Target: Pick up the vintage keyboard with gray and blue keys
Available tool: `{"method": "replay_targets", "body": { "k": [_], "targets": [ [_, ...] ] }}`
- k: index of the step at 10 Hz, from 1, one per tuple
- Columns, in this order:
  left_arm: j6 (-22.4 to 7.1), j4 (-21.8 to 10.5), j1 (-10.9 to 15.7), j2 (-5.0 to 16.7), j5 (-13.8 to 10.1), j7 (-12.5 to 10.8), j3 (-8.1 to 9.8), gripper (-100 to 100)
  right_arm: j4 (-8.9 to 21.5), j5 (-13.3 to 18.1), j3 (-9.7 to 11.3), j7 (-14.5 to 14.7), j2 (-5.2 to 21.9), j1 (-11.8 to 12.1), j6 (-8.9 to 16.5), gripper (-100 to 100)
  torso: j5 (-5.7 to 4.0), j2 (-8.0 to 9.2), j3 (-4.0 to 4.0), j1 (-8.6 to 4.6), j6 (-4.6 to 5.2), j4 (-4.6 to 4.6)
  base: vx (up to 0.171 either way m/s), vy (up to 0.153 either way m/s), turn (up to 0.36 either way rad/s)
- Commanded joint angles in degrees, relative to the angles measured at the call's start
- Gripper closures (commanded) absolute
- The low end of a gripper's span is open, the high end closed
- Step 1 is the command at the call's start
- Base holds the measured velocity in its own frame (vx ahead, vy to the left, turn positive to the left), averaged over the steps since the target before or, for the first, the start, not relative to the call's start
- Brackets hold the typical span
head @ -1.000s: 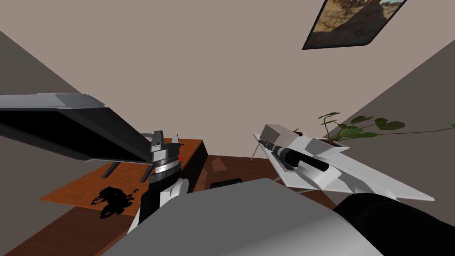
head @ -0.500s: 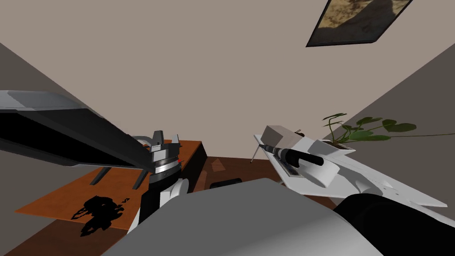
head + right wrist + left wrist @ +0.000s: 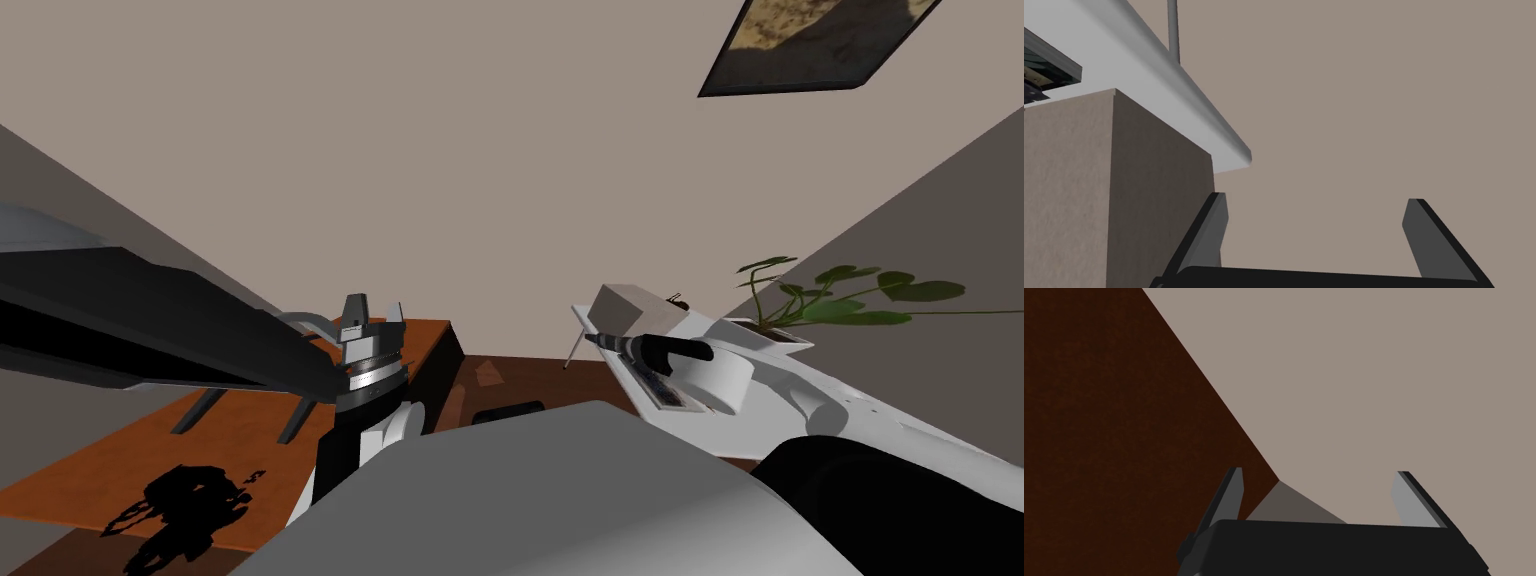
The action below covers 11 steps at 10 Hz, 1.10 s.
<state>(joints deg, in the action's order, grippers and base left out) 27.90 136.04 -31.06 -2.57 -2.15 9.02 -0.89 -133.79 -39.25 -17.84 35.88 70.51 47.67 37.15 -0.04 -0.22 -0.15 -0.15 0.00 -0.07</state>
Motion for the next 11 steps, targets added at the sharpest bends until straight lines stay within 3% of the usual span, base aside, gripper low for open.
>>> {"method": "replay_targets", "body": {
  "k": [1,4,5,7,11],
  "targets": [
    [0.0,0.0,0.0,0.0,0.0,0.0,0.0,0,0.32,-2.15,0.53,1.66,2.86,1.07,2.86,-100,0.0,0.0,0.0,0.0,0.0,0.0,0.075,-0.04,-0.036],
    [0.0,0.0,0.0,0.0,0.0,0.0,0.0,0,1.38,-6.34,1.7,4.04,7.92,2.0,7.52,-100,-0.03,-0.06,-0.04,-0.1,0.0,-0.02,0.082,-0.053,-0.027],
    [0.0,0.0,0.0,0.0,0.0,0.0,0.0,0,1.38,-6.34,1.7,4.04,8.59,2.0,7.86,-100,-0.03,-0.02,-0.01,-0.1,0.0,-0.01,0.049,-0.035,-0.022],
    [0.0,0.0,0.0,0.0,0.0,0.0,0.0,0,2.46,-9.73,3.14,6.18,12.45,2.83,11.66,-100,-0.01,0.05,0.03,-0.05,0.01,0.01,0.065,-0.054,-0.043],
    [0.0,0.0,0.0,0.0,0.0,0.0,0.0,0,3.46,-13.69,4.77,8.01,17.65,3.58,15.76,-100,-0.04,0.1,0.06,-0.11,0.01,0.02,0.049,-0.057,-0.018]
  ]
}}
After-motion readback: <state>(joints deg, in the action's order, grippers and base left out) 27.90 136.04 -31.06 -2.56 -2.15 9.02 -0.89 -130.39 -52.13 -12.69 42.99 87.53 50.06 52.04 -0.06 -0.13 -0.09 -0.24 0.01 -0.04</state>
